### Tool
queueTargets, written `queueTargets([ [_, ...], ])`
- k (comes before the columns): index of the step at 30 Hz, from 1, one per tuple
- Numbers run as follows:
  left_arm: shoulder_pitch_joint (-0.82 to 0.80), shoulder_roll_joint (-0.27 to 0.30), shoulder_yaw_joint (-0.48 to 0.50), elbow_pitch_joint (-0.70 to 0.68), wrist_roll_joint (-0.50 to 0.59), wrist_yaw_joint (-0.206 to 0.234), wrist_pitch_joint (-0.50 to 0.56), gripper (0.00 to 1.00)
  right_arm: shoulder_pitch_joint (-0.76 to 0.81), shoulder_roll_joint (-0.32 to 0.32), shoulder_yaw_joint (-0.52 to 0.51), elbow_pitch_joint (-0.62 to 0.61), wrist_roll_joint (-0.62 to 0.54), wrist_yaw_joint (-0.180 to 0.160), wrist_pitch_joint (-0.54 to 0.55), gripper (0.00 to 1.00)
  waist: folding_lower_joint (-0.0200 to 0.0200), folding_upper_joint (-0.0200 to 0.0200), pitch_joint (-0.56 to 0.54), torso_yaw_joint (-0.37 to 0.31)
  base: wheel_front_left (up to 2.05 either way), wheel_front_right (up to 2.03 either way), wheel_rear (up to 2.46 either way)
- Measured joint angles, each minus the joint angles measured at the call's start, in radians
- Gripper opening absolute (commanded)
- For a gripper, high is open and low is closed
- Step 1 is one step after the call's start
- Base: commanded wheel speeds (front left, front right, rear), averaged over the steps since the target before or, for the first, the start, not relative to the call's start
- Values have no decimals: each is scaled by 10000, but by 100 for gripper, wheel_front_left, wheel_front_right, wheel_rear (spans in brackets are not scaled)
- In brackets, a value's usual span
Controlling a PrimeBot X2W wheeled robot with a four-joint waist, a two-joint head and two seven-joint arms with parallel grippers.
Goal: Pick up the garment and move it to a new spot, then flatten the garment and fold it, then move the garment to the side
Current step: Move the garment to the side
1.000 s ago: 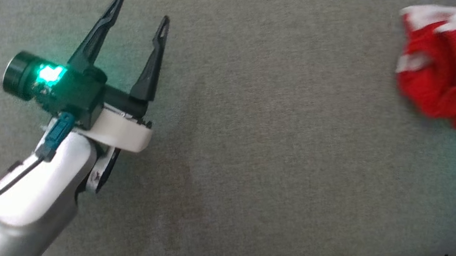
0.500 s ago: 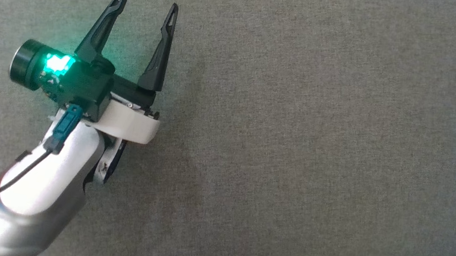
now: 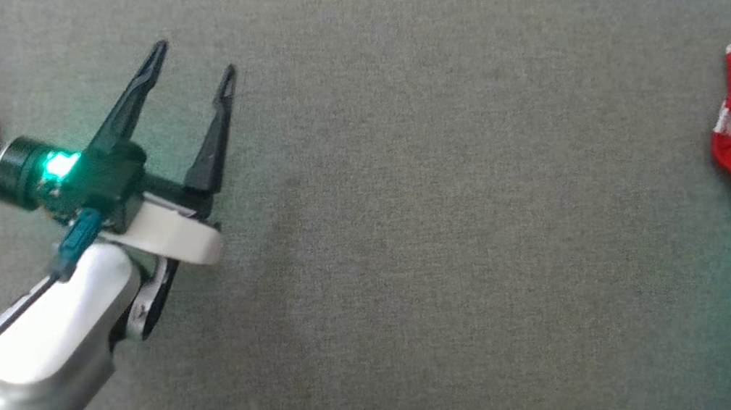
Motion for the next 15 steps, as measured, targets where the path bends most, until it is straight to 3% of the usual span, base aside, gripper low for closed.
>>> queueTargets([
  [3, 299, 117, 161, -12, -169, 186, -2, 100, 808, 777, 422, -1521, 270, 0, 207, 100, 0, 0, -269, 98, 0, 0, 0],
  [6, 467, 157, 282, -25, -251, 255, -25, 100, 1288, 1055, 792, -2364, 493, 0, 378, 100, 0, 0, -387, 243, 0, 0, 0],
  [15, 985, 222, 654, 2, -518, 481, -173, 100, 1872, 1264, 2443, -4238, 1388, 0, 719, 100, 0, 0, -832, 1293, 0, 0, 0],
])
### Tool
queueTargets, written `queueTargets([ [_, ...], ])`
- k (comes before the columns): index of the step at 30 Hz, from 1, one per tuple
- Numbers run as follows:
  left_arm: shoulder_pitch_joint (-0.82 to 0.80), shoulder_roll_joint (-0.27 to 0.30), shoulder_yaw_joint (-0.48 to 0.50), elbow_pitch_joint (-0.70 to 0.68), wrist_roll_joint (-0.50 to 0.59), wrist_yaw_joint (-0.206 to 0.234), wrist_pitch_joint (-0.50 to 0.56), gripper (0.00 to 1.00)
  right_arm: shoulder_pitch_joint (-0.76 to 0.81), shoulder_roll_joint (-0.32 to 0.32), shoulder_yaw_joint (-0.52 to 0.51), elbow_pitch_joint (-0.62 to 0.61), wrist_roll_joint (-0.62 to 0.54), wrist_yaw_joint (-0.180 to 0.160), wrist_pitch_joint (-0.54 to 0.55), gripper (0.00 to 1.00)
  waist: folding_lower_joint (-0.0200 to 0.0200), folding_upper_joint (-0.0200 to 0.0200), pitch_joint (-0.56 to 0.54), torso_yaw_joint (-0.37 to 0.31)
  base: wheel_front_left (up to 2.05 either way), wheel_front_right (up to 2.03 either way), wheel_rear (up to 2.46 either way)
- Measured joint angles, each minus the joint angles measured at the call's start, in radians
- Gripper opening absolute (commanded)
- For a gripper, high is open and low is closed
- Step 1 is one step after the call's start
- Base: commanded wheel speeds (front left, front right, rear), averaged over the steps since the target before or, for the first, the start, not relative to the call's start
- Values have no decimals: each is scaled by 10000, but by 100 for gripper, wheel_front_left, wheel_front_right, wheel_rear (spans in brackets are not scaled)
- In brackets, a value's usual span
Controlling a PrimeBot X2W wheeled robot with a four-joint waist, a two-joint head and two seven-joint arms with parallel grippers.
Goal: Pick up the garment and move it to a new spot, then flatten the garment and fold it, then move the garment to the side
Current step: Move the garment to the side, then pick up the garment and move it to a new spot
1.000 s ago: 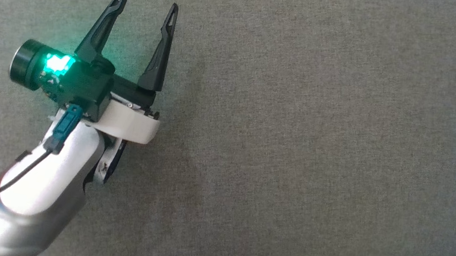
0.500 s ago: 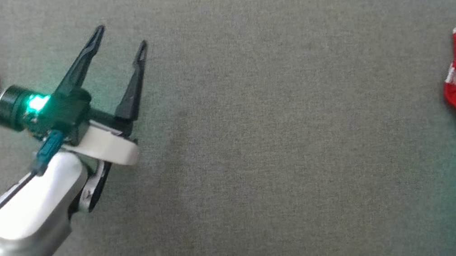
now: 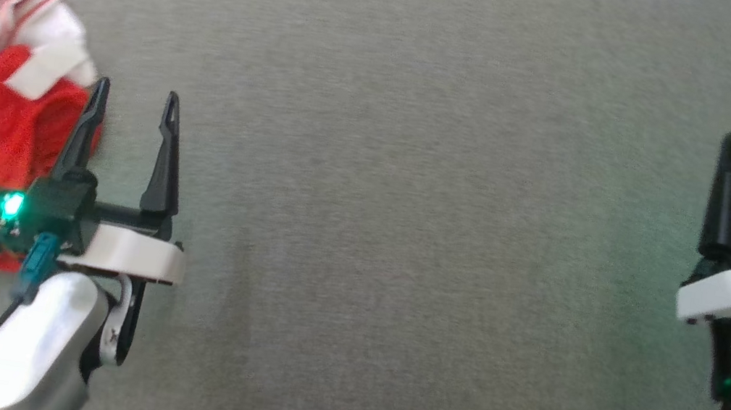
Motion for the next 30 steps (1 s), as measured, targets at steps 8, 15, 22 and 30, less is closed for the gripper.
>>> queueTargets([
  [8, 694, 102, 180, -8, -94, 171, -88, 100, 862, 17, 581, -416, 389, 0, 88, 100, 0, 0, -542, 720, 0, 0, 0],
  [15, 1252, 128, 77, 4, -259, 203, -79, 100, 1720, 19, 842, -531, 570, 0, 188, 100, 0, 0, -1130, 673, 0, 0, 0],
  [22, 1782, 207, -86, 21, -341, 207, 111, 100, 2163, 21, 1239, -671, 573, 0, 188, 100, 0, 0, -1750, 530, 0, 0, 0],
  [30, 2057, 232, -199, -10, -504, 215, 290, 100, 2403, 21, 1363, -794, 581, 0, 280, 100, 0, 0, -2160, 527, 0, 0, 0],
])
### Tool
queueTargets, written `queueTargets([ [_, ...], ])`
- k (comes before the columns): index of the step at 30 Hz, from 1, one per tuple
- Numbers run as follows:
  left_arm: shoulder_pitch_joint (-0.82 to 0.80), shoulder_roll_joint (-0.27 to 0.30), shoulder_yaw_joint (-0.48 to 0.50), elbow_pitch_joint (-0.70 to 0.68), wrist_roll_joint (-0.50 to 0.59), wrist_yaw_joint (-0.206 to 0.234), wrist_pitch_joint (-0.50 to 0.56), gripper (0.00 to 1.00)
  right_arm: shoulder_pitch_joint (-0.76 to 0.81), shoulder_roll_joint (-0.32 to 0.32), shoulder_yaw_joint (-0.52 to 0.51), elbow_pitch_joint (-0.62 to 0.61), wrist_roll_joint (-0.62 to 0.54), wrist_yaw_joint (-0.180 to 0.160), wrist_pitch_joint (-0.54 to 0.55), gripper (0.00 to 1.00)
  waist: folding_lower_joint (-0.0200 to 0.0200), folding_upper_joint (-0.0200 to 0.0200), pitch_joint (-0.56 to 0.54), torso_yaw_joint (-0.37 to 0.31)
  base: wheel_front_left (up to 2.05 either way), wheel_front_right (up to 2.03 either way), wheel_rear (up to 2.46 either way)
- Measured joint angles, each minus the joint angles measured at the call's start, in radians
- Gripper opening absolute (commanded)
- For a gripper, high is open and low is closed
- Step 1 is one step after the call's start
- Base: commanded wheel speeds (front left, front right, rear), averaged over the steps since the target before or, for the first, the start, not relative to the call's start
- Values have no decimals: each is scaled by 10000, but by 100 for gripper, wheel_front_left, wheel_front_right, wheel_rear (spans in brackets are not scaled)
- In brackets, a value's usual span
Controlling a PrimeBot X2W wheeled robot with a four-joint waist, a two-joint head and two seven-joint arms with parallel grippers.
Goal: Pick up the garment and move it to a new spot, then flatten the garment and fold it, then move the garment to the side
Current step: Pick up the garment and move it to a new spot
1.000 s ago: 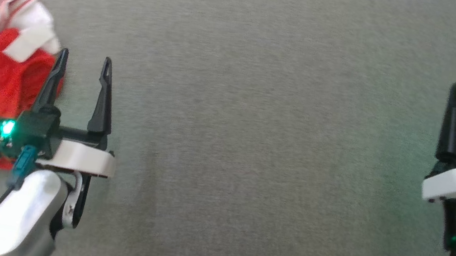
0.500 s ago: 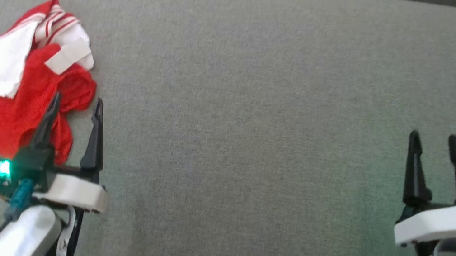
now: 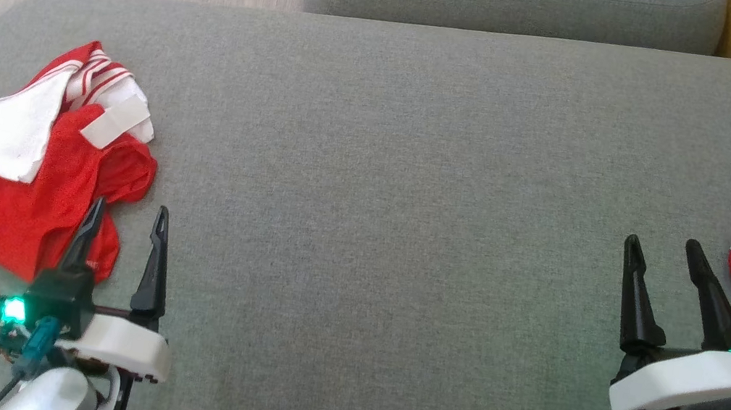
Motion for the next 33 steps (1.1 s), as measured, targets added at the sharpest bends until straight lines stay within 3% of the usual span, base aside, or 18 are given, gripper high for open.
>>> queueTargets([
  [20, -13, 35, 73, -96, -245, 31, 31, 100, 16, 0, -54, -144, -2, 0, 88, 100, 1, 0, 102, 119, 0, 0, 0],
  [26, -49, 23, 230, -211, -299, 128, -105, 100, 9, 0, 54, -602, -92, 0, 176, 100, 1, 0, 170, 808, 0, 0, 0],
  [33, -70, -98, 545, -150, -309, 203, -297, 100, -40, 0, 431, -1072, -222, 0, 435, 100, 1, 0, 258, 2133, 0, 0, 0],
])
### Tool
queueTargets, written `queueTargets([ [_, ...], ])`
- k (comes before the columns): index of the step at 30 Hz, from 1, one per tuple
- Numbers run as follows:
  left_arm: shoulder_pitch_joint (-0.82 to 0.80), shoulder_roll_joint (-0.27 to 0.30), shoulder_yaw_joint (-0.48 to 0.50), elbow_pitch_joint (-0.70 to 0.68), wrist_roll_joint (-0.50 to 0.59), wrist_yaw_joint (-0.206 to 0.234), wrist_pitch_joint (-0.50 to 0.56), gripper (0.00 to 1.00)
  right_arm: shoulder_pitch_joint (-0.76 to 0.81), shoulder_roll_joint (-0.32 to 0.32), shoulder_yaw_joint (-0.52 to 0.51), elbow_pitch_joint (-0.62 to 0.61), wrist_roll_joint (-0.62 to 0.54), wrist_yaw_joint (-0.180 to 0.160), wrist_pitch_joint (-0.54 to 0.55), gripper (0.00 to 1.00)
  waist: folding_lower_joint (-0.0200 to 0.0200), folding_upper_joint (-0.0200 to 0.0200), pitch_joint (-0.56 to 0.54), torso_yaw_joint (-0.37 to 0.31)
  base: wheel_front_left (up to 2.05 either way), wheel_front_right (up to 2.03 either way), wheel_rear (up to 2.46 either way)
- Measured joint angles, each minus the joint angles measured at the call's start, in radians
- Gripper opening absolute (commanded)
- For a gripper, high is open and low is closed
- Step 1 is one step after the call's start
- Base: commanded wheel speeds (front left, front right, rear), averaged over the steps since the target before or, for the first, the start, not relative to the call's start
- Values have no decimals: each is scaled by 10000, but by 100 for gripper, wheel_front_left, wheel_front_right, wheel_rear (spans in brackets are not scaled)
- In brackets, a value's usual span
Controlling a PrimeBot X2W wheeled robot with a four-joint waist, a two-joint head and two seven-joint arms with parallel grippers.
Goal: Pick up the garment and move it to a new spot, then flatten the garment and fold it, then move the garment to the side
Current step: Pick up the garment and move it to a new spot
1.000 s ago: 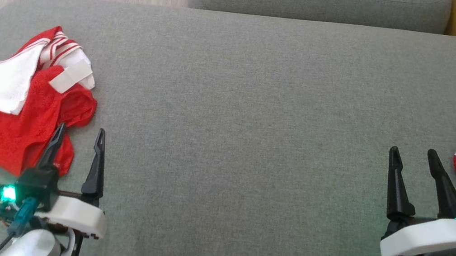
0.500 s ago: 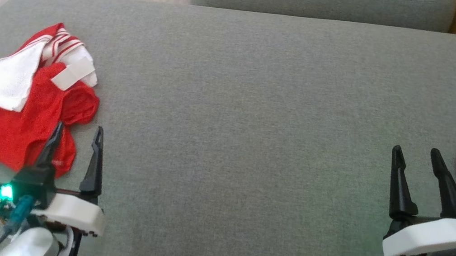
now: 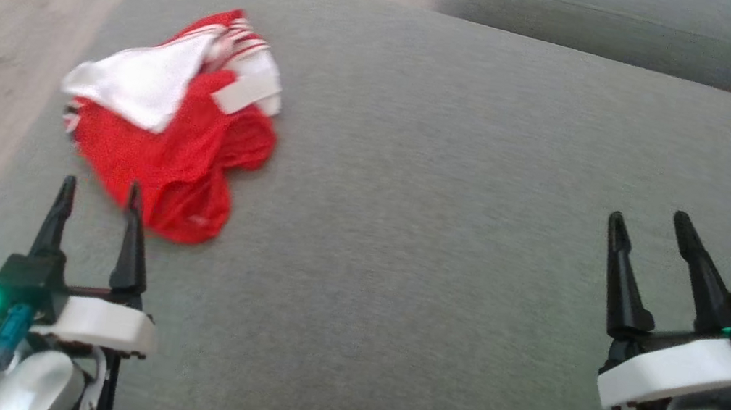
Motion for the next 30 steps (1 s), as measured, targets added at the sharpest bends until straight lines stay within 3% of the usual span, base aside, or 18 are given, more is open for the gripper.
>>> queueTargets([
  [6, -1, -63, 479, 272, -2, -190, -169, 100, -42, 0, 236, -249, -104, 0, 215, 100, 0, 0, 65, 1165, 0, 0, 0],
  [13, -2, -476, 1325, -50, 581, -815, -196, 100, -244, 0, 278, -520, -343, 0, 518, 100, 0, 0, 293, 2279, 0, 0, 0],
  [22, -978, -1344, 2234, 499, 1269, -2134, -205, 100, -924, -69, 270, -1170, -725, 0, 1083, 100, 1, 0, 1413, 2427, 0, 0, 0],
  [26, -2220, -1825, 2408, 1645, 1492, -2930, -226, 100, -1272, -341, 188, -1515, -834, 0, 1386, 100, 3, 0, 2129, 2339, 0, 0, 0],
  [30, -3472, -2192, 2197, 3653, 1710, -3733, -249, 100, -1489, -562, 71, -1801, -871, 0, 1670, 100, 4, 0, 2810, 2225, 0, 0, 0],
])
